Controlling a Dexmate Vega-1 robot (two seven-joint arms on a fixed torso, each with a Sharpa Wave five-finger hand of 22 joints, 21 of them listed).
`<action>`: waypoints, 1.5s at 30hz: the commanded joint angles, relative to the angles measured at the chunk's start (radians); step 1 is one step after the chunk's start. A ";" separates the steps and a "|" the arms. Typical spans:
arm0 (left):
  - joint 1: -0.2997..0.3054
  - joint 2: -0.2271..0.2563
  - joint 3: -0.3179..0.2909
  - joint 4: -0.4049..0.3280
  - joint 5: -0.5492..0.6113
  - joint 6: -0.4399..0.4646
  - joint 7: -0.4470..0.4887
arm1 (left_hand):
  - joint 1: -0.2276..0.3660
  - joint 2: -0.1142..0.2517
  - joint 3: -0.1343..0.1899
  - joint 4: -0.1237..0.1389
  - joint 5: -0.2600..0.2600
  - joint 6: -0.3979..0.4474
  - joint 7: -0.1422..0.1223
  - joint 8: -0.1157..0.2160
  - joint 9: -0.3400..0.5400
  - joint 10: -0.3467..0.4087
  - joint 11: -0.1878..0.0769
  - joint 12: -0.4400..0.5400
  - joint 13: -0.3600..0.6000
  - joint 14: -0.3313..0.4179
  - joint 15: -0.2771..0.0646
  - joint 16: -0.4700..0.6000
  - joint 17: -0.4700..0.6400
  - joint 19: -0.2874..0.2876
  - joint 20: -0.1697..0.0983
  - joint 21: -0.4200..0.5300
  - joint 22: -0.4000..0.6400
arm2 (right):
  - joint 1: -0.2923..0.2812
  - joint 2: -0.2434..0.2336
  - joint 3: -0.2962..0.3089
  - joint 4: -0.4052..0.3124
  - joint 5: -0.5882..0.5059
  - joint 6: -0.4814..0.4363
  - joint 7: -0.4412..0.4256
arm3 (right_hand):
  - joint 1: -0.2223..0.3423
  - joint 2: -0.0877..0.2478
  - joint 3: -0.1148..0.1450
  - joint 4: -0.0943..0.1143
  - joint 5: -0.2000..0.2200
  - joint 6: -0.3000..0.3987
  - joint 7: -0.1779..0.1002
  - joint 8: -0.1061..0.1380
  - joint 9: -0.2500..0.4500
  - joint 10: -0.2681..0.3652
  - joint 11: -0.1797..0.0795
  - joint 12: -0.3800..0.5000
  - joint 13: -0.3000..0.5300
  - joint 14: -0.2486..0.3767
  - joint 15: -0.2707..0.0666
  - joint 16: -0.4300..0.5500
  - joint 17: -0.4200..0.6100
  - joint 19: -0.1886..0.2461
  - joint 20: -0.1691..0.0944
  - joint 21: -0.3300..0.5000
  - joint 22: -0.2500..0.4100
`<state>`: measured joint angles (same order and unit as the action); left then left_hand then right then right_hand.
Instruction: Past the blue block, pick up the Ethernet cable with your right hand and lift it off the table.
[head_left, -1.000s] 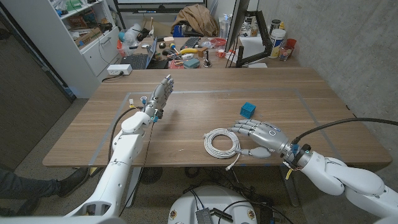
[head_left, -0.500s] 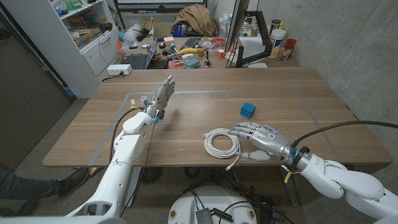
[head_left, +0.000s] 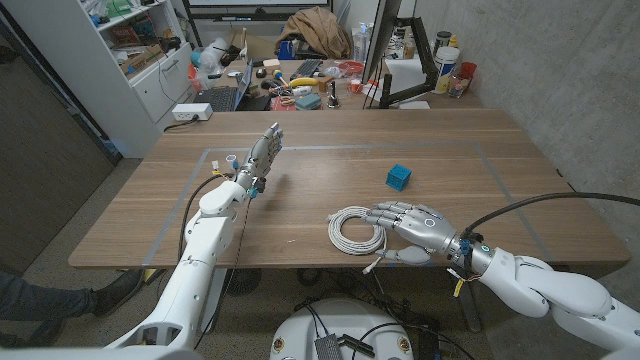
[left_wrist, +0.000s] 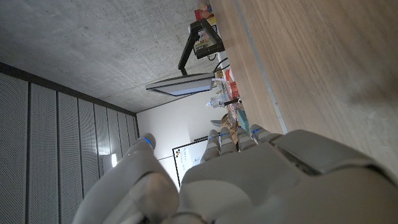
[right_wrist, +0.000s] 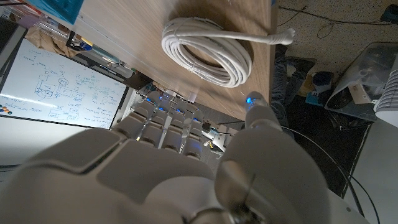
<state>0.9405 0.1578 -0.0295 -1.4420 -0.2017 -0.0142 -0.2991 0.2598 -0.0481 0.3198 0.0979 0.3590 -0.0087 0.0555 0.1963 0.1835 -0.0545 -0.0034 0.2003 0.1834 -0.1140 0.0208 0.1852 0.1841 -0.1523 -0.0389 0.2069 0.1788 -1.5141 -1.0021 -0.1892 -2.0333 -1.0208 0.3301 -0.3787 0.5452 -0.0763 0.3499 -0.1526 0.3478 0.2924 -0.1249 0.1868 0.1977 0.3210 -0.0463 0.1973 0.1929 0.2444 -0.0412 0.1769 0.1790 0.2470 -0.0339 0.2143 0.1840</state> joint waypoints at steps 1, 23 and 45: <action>0.002 -0.004 -0.002 0.004 -0.002 -0.006 0.004 | 0.001 0.007 -0.006 0.003 0.006 0.005 -0.001 0.001 0.003 -0.007 0.004 0.002 0.005 -0.006 -0.002 0.002 0.001 -0.010 -0.009 -0.003 0.003 | 0.037 -0.014 -0.041 0.008 -0.001 0.002 0.027 | 0.012 0.001 0.011 -0.002 0.006 -0.008 0.001 0.001 0.003 -0.010 -0.003 -0.001 0.003 -0.011 -0.021 0.000 0.005 -0.009 0.004 -0.003 0.003; 0.016 -0.002 -0.005 -0.011 0.002 -0.001 0.013 | 0.001 0.010 -0.011 0.004 0.005 0.006 0.001 0.002 0.003 -0.008 0.002 0.002 0.006 -0.011 0.000 0.002 0.001 -0.015 -0.006 -0.004 0.004 | 0.096 -0.006 -0.106 0.050 -0.003 0.008 0.021 | 0.036 0.008 0.022 -0.004 0.006 -0.017 0.002 0.006 0.004 -0.029 -0.001 0.002 0.003 -0.024 -0.012 0.002 0.005 -0.023 0.012 -0.009 0.004; 0.002 -0.007 0.009 0.003 0.011 0.007 0.017 | 0.002 0.012 -0.015 0.004 0.005 0.006 0.000 0.001 0.003 -0.011 0.004 0.001 0.006 -0.014 0.003 0.001 0.001 -0.020 -0.004 -0.006 0.004 | 0.156 0.008 -0.164 0.107 -0.011 0.017 -0.003 | 0.061 0.013 0.034 -0.006 0.005 -0.024 -0.022 0.008 0.003 -0.039 -0.012 0.006 0.002 -0.030 -0.008 0.005 0.004 -0.031 0.018 -0.011 0.004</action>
<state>0.9514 0.1535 -0.0277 -1.4502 -0.1950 -0.0116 -0.2829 0.2598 -0.0482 0.3083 0.1034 0.3590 -0.0088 0.0554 0.1963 0.1836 -0.0579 0.0000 0.2003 0.1834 -0.1183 0.0251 0.1852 0.1838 -0.1619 -0.0374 0.2030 0.1788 -1.3882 -1.0030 -0.3267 -1.9533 -1.0242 0.3449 -0.3627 0.5932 -0.0631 0.3757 -0.1572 0.3477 0.2693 -0.1342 0.1936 0.1977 0.2830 -0.0486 0.1973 0.1927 0.2159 -0.0376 0.1769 0.1789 0.2184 -0.0161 0.2029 0.1837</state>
